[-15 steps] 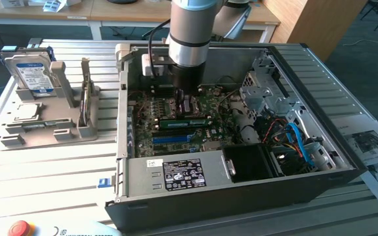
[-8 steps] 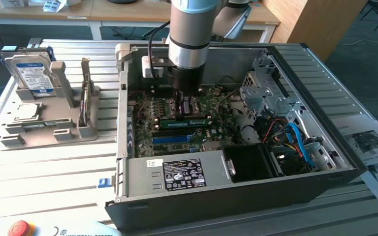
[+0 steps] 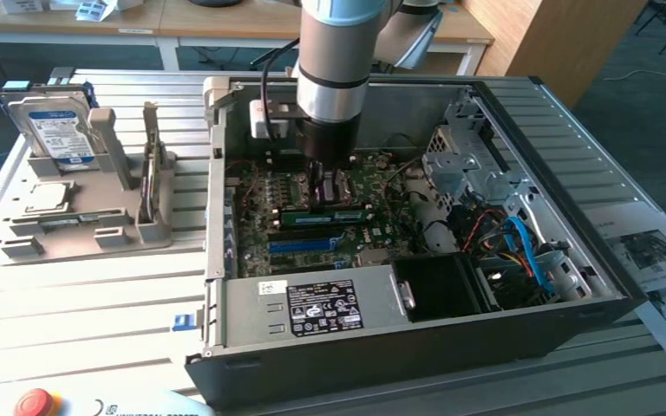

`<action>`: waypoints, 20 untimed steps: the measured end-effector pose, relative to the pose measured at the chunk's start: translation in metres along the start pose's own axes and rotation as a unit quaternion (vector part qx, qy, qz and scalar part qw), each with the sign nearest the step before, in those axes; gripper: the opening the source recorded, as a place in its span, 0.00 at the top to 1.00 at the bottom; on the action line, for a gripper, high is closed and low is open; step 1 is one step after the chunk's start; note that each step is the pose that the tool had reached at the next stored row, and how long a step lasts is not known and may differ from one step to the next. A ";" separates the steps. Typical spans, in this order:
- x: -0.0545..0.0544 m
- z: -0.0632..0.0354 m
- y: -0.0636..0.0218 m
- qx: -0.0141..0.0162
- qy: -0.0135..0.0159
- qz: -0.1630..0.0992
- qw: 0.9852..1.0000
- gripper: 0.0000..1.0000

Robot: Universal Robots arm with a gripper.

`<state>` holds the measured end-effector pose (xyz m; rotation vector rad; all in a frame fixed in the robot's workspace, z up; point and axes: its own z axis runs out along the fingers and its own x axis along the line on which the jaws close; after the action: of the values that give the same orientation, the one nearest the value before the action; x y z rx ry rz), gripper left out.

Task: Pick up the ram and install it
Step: 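Press down the ram until it locks into place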

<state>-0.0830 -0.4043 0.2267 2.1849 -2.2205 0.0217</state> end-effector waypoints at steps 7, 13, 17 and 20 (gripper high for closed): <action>0.000 0.0020 0.0000 0.000 0.000 0.000 1.000 0.90; 0.000 0.0024 0.0000 0.000 0.000 0.000 1.000 0.90; 0.000 0.0033 0.0000 0.000 0.000 0.000 1.000 0.90; 0.000 0.0040 0.0000 0.000 0.000 0.000 1.000 0.90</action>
<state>-0.0831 -0.4043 0.2227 2.1848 -2.2203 0.0218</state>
